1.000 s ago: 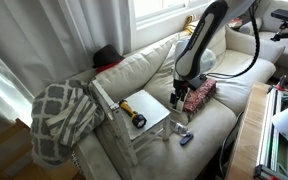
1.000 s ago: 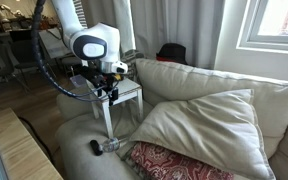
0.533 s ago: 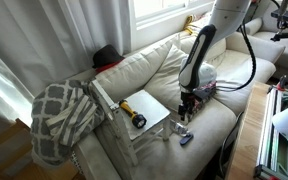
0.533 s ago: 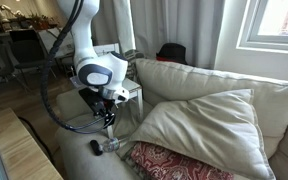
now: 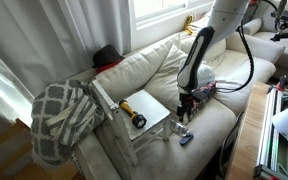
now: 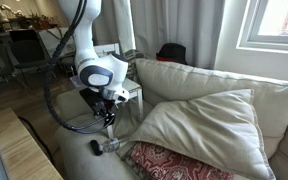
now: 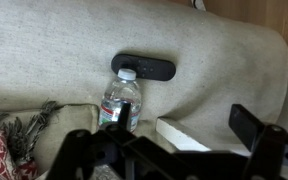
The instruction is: Lay the flashlight flat on the seat of the wooden chair and put the bottle of water upright on it
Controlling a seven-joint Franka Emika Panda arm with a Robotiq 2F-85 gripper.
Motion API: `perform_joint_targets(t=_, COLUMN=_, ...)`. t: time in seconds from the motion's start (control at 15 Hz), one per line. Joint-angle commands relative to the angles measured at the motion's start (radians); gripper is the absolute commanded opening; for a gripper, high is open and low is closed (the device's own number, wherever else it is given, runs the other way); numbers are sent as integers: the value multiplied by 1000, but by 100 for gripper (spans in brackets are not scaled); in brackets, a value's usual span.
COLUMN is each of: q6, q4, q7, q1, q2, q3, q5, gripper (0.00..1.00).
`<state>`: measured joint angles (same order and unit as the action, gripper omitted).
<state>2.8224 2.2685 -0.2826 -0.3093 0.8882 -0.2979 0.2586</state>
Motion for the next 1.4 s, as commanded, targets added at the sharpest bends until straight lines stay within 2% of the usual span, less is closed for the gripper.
perform_joint_targets(t=0.0, q6=-15, q4=-102, q7=88, q1=70, q2=110, q3=35, q5=-13, gripper=100)
perform_joint_targets(t=0.2, q6=-15, q4=-186, q7=144, q1=152, q2=185, q3=67, q5=-33, gripper=100)
perform_joint_targets(t=0.4, q6=-15, q4=-259, q7=206, q1=257, q2=239, q3=128, q5=-65, gripper=100)
perform_joint_targets(t=0.73, q6=-3, q4=-338, q7=269, q1=365, q2=311, q3=220, q5=-123, gripper=100)
perform_joint_targets(t=1.07, q6=42, q4=-378, q7=257, q1=359, q2=371, q3=256, q5=-163, gripper=100)
perform_joint_targets(t=1.33, q6=159, q4=-417, q7=252, q1=328, q2=437, q3=241, q5=-159, gripper=100)
